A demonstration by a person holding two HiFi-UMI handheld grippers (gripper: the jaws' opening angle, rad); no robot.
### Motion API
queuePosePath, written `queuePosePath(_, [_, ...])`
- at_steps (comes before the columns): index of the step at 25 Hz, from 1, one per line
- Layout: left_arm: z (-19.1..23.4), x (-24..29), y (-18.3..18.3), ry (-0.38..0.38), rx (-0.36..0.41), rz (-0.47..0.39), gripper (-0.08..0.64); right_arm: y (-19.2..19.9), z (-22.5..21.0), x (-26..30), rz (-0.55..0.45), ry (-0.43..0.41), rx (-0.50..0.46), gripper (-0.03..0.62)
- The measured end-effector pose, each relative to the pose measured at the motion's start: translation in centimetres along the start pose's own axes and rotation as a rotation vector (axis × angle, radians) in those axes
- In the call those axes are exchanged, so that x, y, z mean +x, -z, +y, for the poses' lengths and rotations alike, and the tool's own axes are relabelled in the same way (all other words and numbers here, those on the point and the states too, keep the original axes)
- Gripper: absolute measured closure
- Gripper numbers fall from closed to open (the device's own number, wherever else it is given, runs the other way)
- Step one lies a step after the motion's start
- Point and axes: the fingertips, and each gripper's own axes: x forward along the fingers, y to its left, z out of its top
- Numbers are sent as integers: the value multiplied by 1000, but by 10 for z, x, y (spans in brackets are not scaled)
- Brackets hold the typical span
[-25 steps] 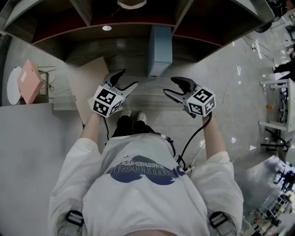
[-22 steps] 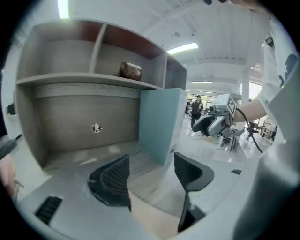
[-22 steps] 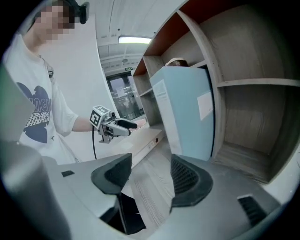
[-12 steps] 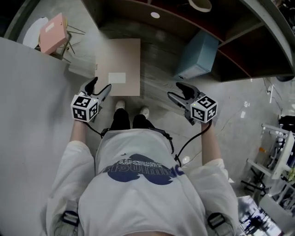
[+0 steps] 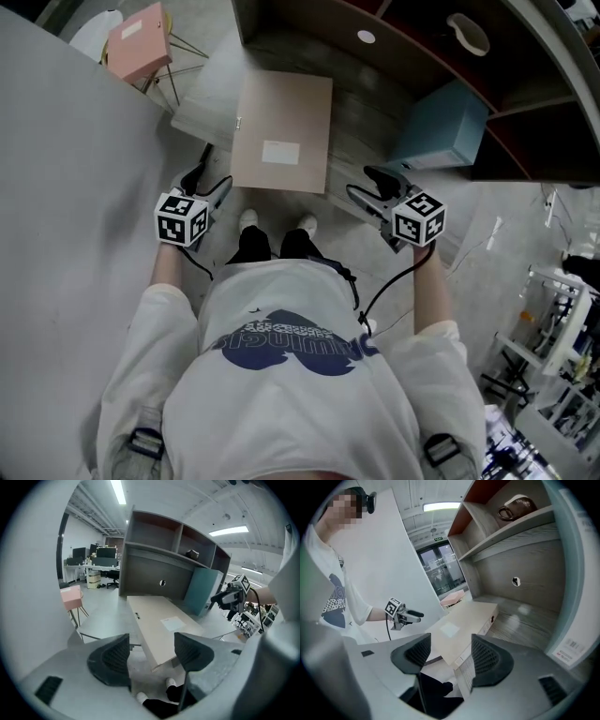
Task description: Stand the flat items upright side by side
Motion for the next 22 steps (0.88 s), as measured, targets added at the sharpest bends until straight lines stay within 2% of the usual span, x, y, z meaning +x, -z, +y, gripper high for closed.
queuePosePath(10, [22, 4, 35, 179, -27, 73, 253, 1, 42, 45, 19, 50, 56, 324])
queuePosePath(13, [25, 7, 42, 239, -60, 87, 253, 1, 51, 56, 10, 68, 79, 324])
queuePosePath(18, [24, 17, 50, 349, -178, 93, 253, 5, 64, 67, 3, 97, 113, 324])
queuePosePath(22, [24, 33, 50, 427, -350, 75, 253, 6, 63, 68, -6, 117, 148, 324])
